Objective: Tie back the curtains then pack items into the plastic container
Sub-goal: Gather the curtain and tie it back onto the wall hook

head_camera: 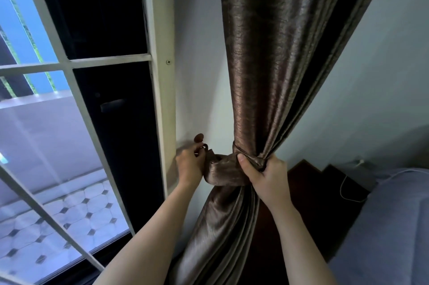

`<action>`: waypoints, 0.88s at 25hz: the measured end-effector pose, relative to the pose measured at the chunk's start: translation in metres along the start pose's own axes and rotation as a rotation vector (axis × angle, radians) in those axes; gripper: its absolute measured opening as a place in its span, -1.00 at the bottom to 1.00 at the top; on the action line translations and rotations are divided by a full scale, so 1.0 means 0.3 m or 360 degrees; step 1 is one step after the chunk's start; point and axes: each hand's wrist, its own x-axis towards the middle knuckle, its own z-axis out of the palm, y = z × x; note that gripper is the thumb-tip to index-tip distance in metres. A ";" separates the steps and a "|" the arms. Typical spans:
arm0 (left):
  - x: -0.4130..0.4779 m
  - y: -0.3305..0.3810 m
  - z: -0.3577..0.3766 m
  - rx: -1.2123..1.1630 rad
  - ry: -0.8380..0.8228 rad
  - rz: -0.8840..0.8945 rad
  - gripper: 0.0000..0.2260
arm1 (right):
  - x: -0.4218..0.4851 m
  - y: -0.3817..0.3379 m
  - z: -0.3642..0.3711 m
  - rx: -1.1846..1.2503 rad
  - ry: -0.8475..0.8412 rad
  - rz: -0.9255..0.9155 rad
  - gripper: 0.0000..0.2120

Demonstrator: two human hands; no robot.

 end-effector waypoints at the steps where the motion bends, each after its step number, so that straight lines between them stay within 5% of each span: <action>1: 0.004 -0.006 -0.002 0.0038 -0.0003 0.0024 -0.76 | -0.004 -0.001 0.002 0.0011 -0.0001 -0.0007 -0.58; 12: 0.020 -0.036 0.004 0.0083 -0.0064 0.0240 -0.81 | -0.020 -0.006 0.012 0.0013 0.0018 -0.0007 -0.72; 22: 0.008 -0.044 0.009 0.0179 -0.0050 0.0313 -0.79 | -0.019 0.003 0.013 0.0013 0.0041 -0.0045 -0.60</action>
